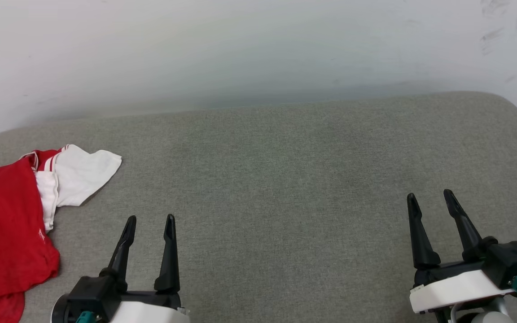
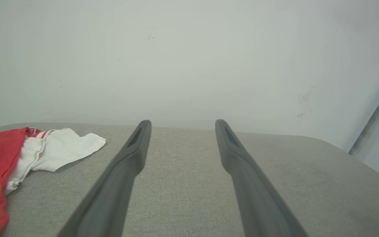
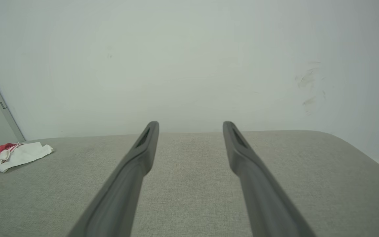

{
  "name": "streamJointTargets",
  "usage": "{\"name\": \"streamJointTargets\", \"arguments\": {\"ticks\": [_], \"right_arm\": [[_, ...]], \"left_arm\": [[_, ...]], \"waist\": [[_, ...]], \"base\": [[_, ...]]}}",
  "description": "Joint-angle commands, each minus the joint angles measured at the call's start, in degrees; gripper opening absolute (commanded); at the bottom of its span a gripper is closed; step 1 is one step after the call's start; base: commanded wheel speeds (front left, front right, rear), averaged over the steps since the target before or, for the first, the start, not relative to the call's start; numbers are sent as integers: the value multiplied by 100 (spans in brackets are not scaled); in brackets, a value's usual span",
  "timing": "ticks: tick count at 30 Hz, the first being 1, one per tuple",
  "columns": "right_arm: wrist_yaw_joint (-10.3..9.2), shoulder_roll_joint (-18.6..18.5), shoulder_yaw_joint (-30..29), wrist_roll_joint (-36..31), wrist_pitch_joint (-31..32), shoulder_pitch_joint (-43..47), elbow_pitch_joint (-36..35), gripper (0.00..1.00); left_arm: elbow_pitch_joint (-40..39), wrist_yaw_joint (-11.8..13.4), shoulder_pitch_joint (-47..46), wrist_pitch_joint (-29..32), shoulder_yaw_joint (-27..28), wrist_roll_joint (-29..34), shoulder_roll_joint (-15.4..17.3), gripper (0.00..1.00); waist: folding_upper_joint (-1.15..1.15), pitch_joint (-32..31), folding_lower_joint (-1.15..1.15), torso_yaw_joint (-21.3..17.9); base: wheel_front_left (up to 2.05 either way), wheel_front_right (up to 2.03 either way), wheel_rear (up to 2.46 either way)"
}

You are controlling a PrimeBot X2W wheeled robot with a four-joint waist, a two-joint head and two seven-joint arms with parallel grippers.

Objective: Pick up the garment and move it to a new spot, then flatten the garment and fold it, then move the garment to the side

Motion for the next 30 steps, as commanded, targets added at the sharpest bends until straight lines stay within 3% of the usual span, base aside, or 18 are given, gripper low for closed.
{"name": "streamJointTargets", "arguments": {"ticks": [1, 10, 23, 30], "right_arm": [[-2, 8, -18, -101, -53, 64, 25, 100], [-2, 9, -49, -401, -134, 71, 122, 100], [-2, 9, -64, -456, -161, 95, 83, 100], [-2, 9, 50, -427, -161, 129, 38, 100]], "left_arm": [[35, -184, 106, -49, 120, 91, -59, 100], [375, -740, 180, -135, 307, 291, -143, 100], [479, -801, 105, -166, 319, 237, -147, 100], [523, -763, 64, -160, 389, 190, -146, 100]], "waist": [[0, -2, 0, -12], [0, -3, 0, -54], [0, 16, 0, -32], [0, 40, 0, 232]], "base": [[0, 0, 0], [0, 0, 0], [0, 0, 0], [0, 0, 0]]}}
